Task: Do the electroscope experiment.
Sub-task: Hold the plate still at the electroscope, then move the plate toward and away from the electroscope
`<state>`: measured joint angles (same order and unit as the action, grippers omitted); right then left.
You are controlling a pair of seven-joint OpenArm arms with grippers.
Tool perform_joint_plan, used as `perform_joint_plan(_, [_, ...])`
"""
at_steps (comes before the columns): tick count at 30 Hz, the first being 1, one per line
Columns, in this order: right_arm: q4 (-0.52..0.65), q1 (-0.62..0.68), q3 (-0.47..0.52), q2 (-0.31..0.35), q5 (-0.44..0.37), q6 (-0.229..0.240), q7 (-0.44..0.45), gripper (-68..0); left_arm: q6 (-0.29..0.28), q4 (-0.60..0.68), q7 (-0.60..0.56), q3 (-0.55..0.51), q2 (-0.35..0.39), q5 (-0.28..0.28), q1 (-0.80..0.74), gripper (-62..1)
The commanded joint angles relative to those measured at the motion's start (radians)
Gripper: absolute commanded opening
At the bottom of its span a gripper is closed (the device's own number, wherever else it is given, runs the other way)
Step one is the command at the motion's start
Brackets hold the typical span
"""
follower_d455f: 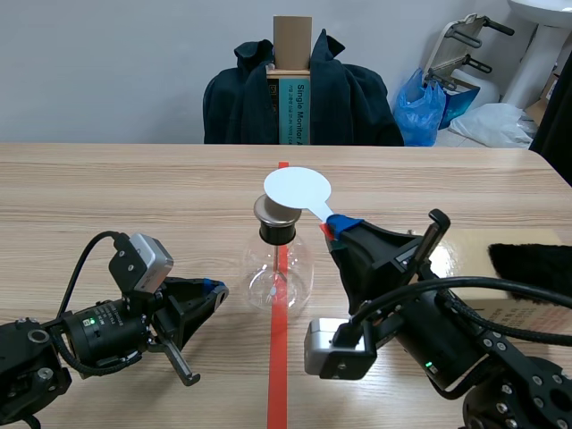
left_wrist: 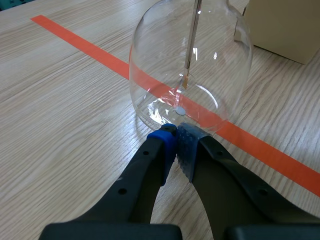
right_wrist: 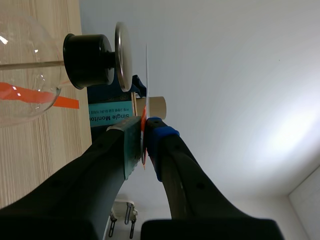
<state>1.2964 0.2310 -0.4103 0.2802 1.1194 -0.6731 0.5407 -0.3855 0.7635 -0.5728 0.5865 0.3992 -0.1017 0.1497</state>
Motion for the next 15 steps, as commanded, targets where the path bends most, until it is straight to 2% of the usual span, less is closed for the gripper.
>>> perform_joint_plan(1, [0.011, -0.012, -0.003, 0.011, -0.005, -0.014, -0.018, -66.7, 0.002, 0.013, -0.013, -0.003, -0.005, -0.009, 0.008, -57.7])
perform_joint_plan(15, [0.011, -0.012, -0.003, 0.011, -0.005, -0.014, -0.258, -66.7, 0.002, 0.013, -0.013, -0.003, -0.005, -0.009, 0.008, -57.7])
